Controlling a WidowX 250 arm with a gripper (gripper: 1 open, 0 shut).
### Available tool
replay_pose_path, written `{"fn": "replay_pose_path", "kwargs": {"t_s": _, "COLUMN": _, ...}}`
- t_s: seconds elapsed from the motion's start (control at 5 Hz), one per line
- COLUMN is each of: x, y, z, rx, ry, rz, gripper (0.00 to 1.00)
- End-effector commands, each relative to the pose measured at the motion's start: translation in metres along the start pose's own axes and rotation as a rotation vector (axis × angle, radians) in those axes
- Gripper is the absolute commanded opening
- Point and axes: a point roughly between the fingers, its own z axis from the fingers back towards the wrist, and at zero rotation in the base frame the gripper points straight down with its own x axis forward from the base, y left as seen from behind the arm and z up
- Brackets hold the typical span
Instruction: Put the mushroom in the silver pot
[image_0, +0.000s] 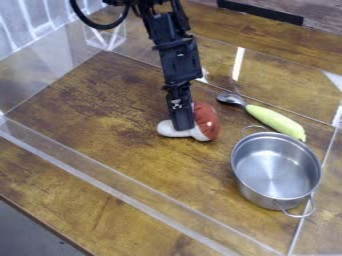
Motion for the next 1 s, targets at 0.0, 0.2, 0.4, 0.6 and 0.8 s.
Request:
{"fn": "replay_pose_path", "kwargs": {"t_s": 0.0, "x": 0.014, "y": -0.005, "z": 0.015, "rx": 0.058, "ry": -0.014, "rz": -0.023, "gripper": 0.0}}
{"fn": "replay_pose_path", "kwargs": {"t_s": 0.2, "x": 0.024, "y": -0.009, "z": 0.008, "rx": 0.045, "ry": 0.007, "rz": -0.061, "gripper": 0.0}}
{"fn": "replay_pose_path", "kwargs": {"t_s": 0.4, "x": 0.027, "y": -0.006, "z": 0.005, "rx": 0.051, "ry": -0.019, "rz": 0.003, "gripper": 0.0}}
{"fn": "replay_pose_path", "kwargs": {"t_s": 0.6, "x": 0.029, "y": -0.003, "z": 0.003, "rx": 0.057, "ry": -0.046, "rz": 0.069, "gripper": 0.0}}
{"fn": "replay_pose_path", "kwargs": {"t_s": 0.8, "x": 0.036, "y": -0.009, "z": 0.019, "rx": 0.053, "ry": -0.022, "rz": 0.047, "gripper": 0.0}}
